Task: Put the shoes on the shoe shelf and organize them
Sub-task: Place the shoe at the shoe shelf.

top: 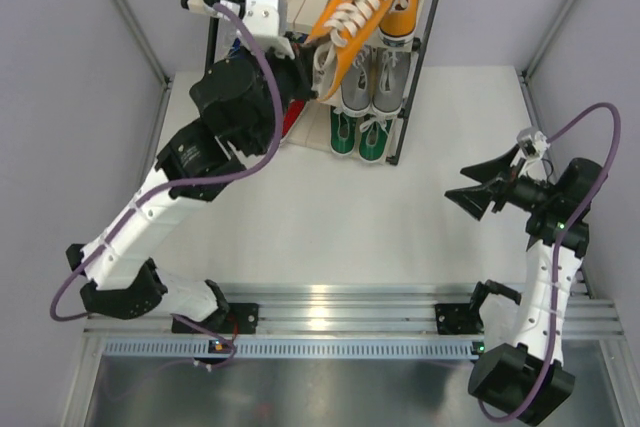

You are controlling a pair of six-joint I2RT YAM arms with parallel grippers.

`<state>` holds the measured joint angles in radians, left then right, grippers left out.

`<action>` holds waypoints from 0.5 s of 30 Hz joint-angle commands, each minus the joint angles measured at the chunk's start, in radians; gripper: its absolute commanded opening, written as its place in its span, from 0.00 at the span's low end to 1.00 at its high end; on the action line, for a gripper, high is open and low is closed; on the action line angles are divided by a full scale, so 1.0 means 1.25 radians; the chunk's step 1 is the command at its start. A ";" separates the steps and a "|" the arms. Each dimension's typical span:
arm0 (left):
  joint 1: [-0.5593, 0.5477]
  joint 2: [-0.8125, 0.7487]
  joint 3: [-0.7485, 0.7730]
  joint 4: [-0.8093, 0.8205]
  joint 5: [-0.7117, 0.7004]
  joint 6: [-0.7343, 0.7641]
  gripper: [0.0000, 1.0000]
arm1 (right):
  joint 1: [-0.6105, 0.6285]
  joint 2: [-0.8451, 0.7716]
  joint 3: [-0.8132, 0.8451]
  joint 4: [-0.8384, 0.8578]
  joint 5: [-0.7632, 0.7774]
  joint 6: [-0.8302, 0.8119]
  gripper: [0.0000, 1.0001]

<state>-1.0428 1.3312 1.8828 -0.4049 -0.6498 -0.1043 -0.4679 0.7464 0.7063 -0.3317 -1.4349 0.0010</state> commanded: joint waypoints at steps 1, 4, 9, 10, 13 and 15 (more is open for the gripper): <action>0.095 0.059 0.117 0.099 0.068 -0.040 0.00 | -0.011 -0.012 -0.001 0.036 -0.012 -0.011 0.99; 0.147 0.129 0.198 0.108 0.082 -0.047 0.00 | -0.011 -0.014 -0.002 0.037 -0.008 -0.011 0.99; 0.213 0.226 0.313 0.121 0.114 -0.058 0.00 | -0.010 -0.022 -0.007 0.040 -0.008 -0.007 1.00; 0.223 0.255 0.329 0.125 0.120 -0.065 0.00 | -0.011 -0.023 -0.008 0.042 -0.007 -0.004 0.99; 0.252 0.309 0.382 0.129 0.137 -0.081 0.00 | -0.010 -0.029 -0.012 0.053 -0.007 -0.006 0.99; 0.264 0.330 0.403 0.134 0.138 -0.097 0.00 | -0.010 -0.035 -0.020 0.074 -0.006 0.035 1.00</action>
<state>-0.7361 1.7367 2.2986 -0.3969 -0.5083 -0.1715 -0.4679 0.7238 0.6930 -0.3202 -1.4342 0.0132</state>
